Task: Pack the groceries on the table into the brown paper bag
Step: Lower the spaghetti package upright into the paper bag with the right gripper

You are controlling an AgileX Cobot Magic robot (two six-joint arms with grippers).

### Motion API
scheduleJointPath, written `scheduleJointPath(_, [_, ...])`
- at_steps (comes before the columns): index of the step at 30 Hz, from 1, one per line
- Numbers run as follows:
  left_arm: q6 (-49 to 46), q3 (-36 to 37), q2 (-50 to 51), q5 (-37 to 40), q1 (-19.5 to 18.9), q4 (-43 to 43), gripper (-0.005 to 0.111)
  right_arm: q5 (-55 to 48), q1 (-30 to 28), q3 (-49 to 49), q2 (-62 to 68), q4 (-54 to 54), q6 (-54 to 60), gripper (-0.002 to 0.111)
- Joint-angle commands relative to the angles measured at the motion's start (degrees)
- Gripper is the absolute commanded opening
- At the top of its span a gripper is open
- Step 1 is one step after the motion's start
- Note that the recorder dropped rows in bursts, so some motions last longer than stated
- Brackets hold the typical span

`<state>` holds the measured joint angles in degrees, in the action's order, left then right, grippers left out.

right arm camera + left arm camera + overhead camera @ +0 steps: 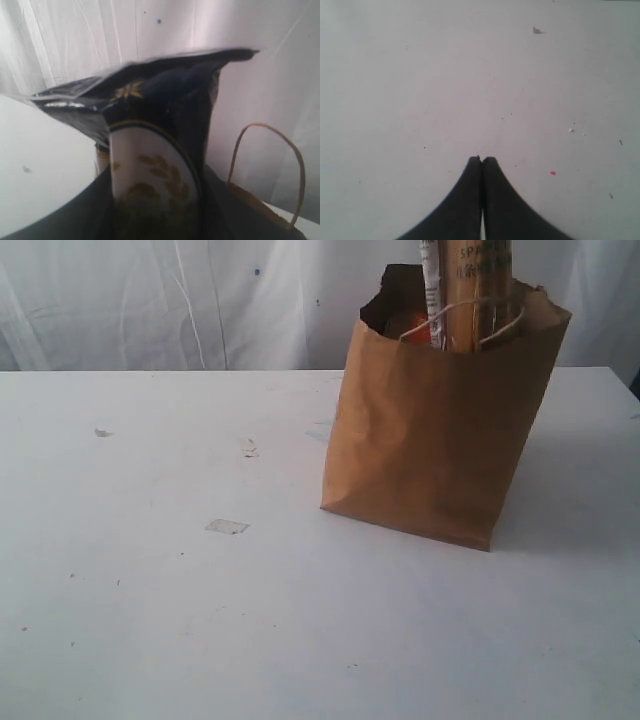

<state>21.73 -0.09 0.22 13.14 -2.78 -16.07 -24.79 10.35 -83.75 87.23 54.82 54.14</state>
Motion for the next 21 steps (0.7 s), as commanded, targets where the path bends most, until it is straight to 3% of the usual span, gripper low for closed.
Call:
scheduleJointPath(1, [-0.04, 0.09, -0.22, 0.14, 0.23, -0.22, 0.000, 3.91, -0.10, 3.03, -0.73, 0.77, -0.34, 0.000])
scheduleJointPath(7, [-0.04, 0.09, -0.22, 0.14, 0.23, -0.22, 0.000, 10.21, -0.10, 4.37, -0.73, 0.96, -0.34, 0.000])
scheduleJointPath(9, [-0.04, 0.09, -0.22, 0.14, 0.23, -0.22, 0.000, 11.83, -0.10, 4.37, -0.73, 5.75, -0.34, 0.000])
scheduleJointPath(12, [-0.04, 0.09, -0.22, 0.14, 0.23, -0.22, 0.000, 12.00, -0.10, 4.37, -0.73, 14.78, 0.07, 0.000])
scheduleJointPath(21, [-0.04, 0.09, -0.22, 0.14, 0.23, -0.22, 0.000, 7.57, -0.10, 5.89, 0.31, 14.99, 3.67, 0.000])
